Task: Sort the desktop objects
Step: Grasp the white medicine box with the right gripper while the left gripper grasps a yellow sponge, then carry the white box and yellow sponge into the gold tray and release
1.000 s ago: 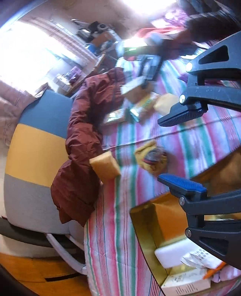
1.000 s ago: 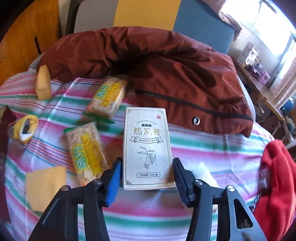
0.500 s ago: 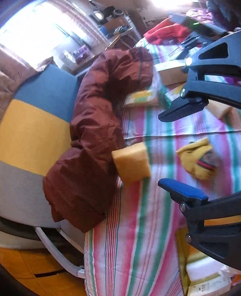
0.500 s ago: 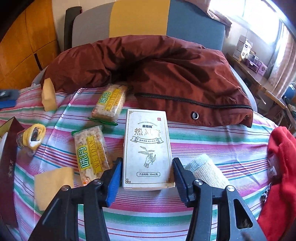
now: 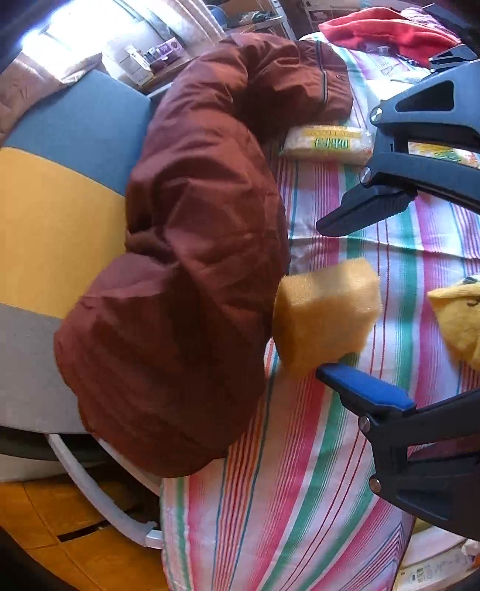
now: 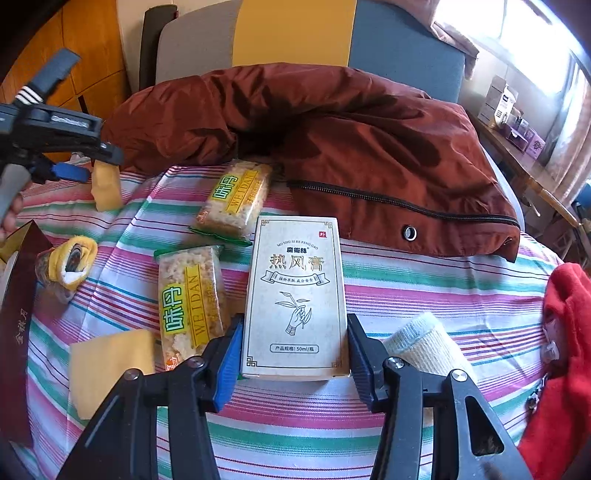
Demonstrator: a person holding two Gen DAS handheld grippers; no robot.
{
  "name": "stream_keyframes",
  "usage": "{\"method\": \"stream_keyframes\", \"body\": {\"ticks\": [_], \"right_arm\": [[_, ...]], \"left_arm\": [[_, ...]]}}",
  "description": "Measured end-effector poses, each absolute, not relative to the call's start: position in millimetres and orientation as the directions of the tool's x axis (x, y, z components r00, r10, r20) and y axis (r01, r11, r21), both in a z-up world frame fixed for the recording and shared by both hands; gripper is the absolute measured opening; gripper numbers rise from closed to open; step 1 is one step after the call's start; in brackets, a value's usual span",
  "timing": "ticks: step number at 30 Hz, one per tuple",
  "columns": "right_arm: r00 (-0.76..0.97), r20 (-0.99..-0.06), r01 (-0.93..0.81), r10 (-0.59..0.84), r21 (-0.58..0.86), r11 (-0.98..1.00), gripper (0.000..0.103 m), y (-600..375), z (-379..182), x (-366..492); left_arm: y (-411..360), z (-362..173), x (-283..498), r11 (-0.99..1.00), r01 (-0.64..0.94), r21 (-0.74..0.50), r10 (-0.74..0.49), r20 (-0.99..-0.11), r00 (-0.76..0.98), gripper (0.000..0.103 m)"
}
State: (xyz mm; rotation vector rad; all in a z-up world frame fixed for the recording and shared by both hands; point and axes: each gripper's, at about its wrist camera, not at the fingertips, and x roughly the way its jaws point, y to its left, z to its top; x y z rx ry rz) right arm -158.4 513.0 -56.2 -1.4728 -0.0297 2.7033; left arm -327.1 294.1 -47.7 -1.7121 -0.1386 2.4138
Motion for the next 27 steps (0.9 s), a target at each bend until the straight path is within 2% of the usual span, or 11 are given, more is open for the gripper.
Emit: {"method": "stream_keyframes", "body": {"ticks": [2, 4, 9, 19, 27], "right_arm": [[-0.541, -0.839, -0.048, 0.064, -0.046, -0.998, 0.052, 513, -57, -159], [-0.542, -0.838, -0.048, 0.064, -0.045, -0.998, 0.052, 512, -57, -159], [-0.546, -0.835, -0.045, 0.068, -0.052, -0.998, 0.052, 511, -56, -159], [-0.61, -0.791, -0.058, 0.048, -0.016, -0.998, 0.052, 516, -39, -153], [-0.642, -0.765, -0.001, -0.051, 0.068, -0.998, 0.052, 501, -23, -144]], "left_arm": [[291, -54, -328, -0.979, -0.082, -0.186, 0.203, -0.929, -0.311, 0.068], [286, -59, -327, -0.973, -0.087, -0.212, 0.228, -0.925, -0.303, 0.055], [275, -56, -317, -0.963, -0.134, -0.235, 0.266, -0.909, -0.322, 0.042], [270, 6, -237, -0.913, -0.357, -0.199, 0.359, -0.807, -0.468, 0.041], [243, 53, -169, -0.896, -0.414, -0.16, 0.386, -0.742, -0.548, 0.041]]}}
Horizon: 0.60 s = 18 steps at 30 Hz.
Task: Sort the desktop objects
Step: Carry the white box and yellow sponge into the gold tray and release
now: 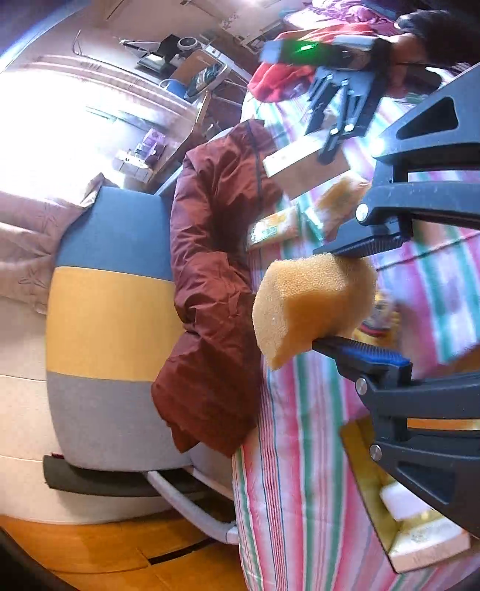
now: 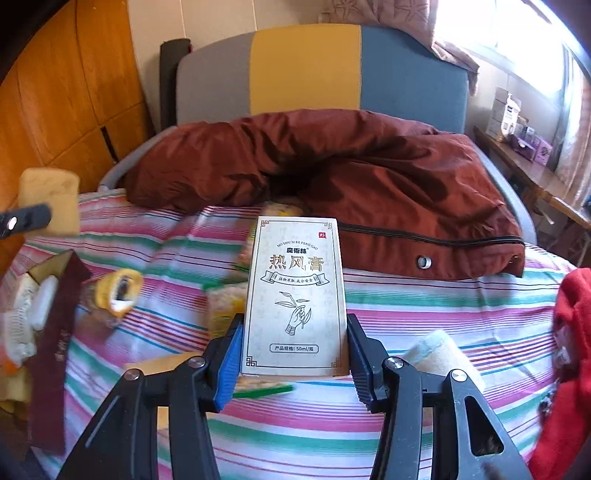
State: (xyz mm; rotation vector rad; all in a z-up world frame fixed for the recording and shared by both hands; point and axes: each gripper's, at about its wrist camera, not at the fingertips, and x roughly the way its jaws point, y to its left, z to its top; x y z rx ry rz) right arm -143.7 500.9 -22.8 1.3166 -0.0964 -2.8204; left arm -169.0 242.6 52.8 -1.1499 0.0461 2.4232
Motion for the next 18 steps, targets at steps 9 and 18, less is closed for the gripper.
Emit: {"method": "stream_keyframes", "body": {"ticks": [9, 18], "right_arm": [[-0.639, -0.76, 0.075, -0.121, 0.095, -0.993, 0.052, 451, -7, -134], [-0.637, -0.736, 0.198, -0.227, 0.128, -0.972, 0.052, 379, 17, -118]], "left_arm": [[191, 55, -116, -0.927, -0.344, -0.149, 0.338, -0.729, -0.595, 0.041], [135, 51, -81, -0.964, -0.245, -0.107, 0.245, -0.715, -0.654, 0.041]]}}
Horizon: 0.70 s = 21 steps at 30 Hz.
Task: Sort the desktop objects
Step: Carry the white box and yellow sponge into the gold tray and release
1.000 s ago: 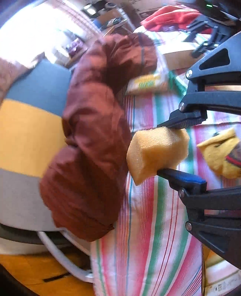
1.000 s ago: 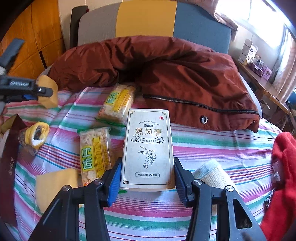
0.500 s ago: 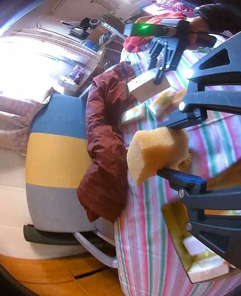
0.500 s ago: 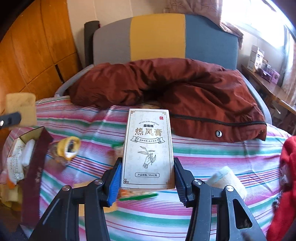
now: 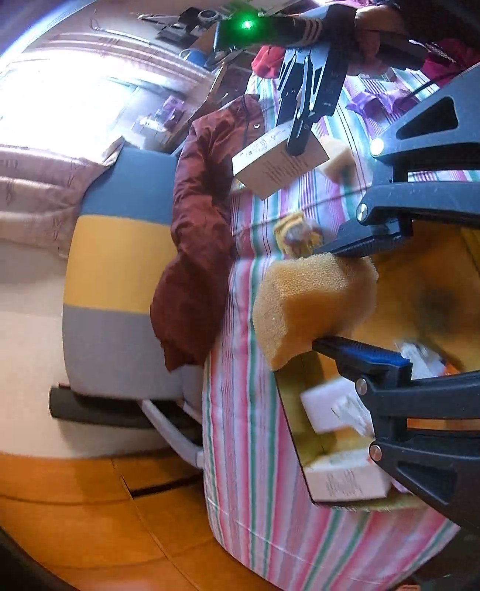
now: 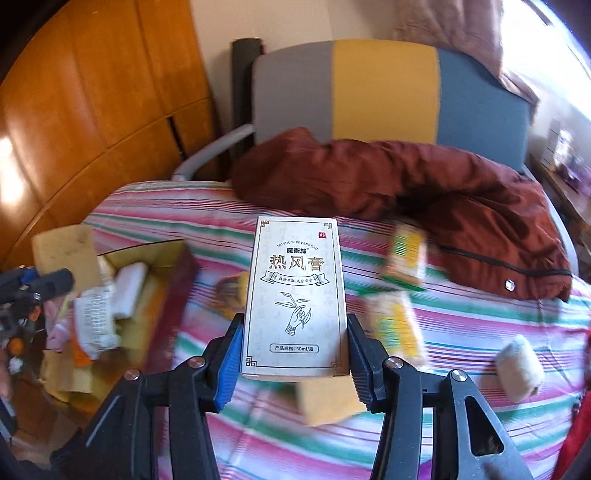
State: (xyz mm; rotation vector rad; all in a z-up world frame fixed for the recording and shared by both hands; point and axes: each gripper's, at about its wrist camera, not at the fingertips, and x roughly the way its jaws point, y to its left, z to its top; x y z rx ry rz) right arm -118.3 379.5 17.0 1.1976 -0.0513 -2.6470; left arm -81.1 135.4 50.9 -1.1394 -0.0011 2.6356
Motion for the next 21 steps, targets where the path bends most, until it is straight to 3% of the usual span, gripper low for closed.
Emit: {"method": "stream_keyframes", "body": {"ticks": [11, 21], "right_arm": [[-0.594, -0.72, 0.326, -0.36, 0.194, -0.925, 0.052, 280, 25, -98], [-0.565, -0.731, 0.325, -0.382, 0.229, -0.918, 0.052, 228, 16, -98]], "left_arm": [[80, 43, -52, -0.978, -0.163, -0.132, 0.208, -0.704, -0.679, 0.042], [37, 31, -30, -0.981, -0.096, -0.167, 0.187, -0.704, -0.686, 0.042]]}}
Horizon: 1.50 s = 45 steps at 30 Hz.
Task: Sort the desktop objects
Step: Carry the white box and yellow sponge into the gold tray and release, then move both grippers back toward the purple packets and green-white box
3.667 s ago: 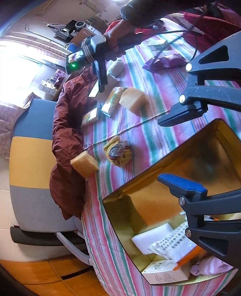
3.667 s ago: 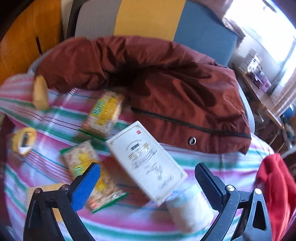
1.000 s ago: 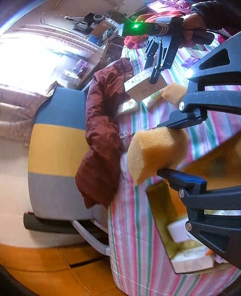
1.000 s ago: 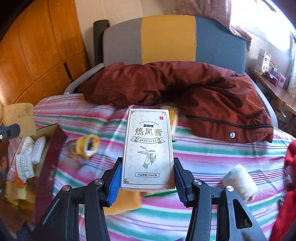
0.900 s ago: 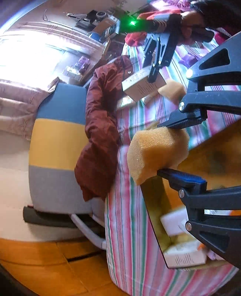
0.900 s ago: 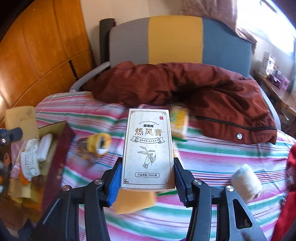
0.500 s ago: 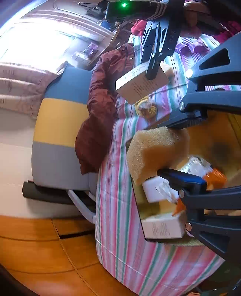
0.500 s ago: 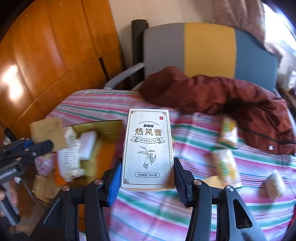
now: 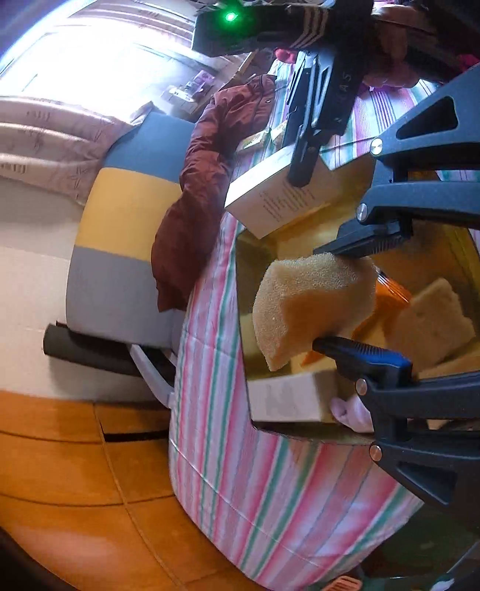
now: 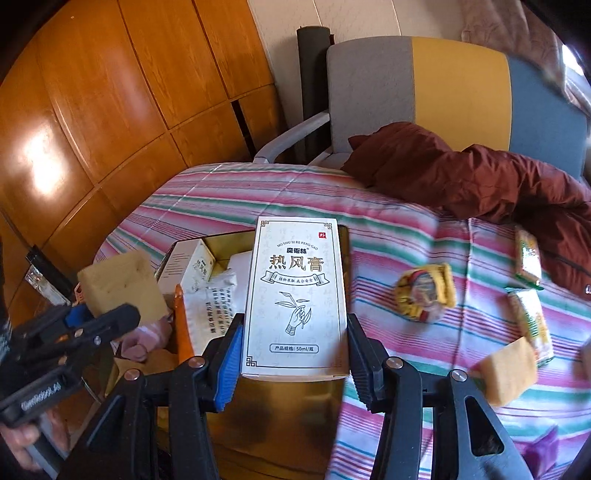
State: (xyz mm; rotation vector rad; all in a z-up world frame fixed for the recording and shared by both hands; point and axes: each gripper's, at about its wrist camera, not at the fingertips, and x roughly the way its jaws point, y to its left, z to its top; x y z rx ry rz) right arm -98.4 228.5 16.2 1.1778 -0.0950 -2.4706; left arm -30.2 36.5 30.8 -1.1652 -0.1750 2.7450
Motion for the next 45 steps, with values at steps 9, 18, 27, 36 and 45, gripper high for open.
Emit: {"method": "stream_keyframes", "body": {"ticks": [9, 18, 27, 36, 45], "right_arm": [[-0.575, -0.76, 0.26, -0.303, 0.181, -0.949, 0.052, 200, 10, -124], [-0.55, -0.766, 0.25, -0.333, 0.23, -0.941, 0.068, 189, 1, -141], [-0.553, -0.768, 0.24, -0.324, 0.225, -0.944, 0.072, 202, -2, -107], [-0.564, -0.769, 0.239, -0.302, 0.198, -0.951, 0.072, 202, -2, -84], [-0.583, -0.762, 0.214, -0.283, 0.192, -0.958, 0.076, 213, 0, -62]], "left_arm": [[12, 16, -16, -0.979, -0.065, -0.194, 0.186, -0.715, -0.674, 0.042], [-4, -11, -28, -0.976, -0.027, -0.217, 0.187, -0.76, -0.622, 0.049], [-16, -7, -16, -0.985, 0.002, -0.174, 0.129, -0.738, -0.662, 0.05], [14, -21, -41, -0.995, -0.08, -0.063, 0.1, -0.754, -0.649, 0.04], [5, -22, -36, -0.991, -0.063, -0.115, 0.129, -0.768, -0.627, 0.054]]}}
